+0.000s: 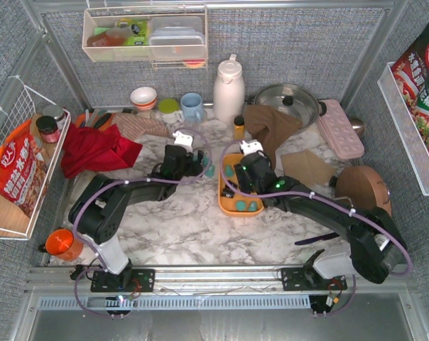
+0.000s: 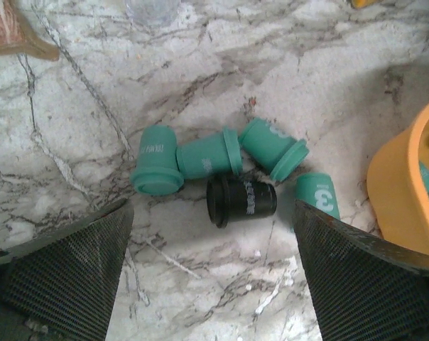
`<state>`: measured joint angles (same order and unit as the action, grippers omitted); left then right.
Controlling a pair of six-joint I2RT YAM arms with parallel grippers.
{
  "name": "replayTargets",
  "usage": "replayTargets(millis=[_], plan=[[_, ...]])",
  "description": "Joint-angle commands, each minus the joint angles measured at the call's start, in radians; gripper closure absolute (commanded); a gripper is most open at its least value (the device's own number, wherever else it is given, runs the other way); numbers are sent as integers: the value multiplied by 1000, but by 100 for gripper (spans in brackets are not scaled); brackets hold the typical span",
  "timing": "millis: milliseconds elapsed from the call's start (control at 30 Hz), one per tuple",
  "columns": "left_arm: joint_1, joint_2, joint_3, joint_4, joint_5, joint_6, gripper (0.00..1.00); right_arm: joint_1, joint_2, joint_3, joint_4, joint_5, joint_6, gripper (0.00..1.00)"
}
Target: Mix the coffee capsules in the storage basket
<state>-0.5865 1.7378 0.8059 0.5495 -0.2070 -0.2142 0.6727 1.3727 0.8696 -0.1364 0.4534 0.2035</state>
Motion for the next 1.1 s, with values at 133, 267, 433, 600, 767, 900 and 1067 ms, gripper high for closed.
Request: replayTargets(millis=[133,267,433,600,767,900,1067], plan=[[4,42,127,-126,-60,-54,1,0,-86,-6,2,-28,-4,32],[7,92,216,-246,-66,-96,1,0,-109,-12,-4,-24,-11,32],[11,146,290,-344,-3,-115,2,0,-121,-21,-4,-23,-11,32],[11,145,291,-359,-3,-125,11,0,-116,-24,-3,-29,-7,32],[9,147,305,-390,-7,-117,21,0,-110,-21,-1,-36,-6,32],[10,146,303,-405,9,-137,25,0,-107,-21,0,-38,-9,32],[-10,132,301,-440,-24,-149,27,0,-99,-19,3,-45,-12,32]])
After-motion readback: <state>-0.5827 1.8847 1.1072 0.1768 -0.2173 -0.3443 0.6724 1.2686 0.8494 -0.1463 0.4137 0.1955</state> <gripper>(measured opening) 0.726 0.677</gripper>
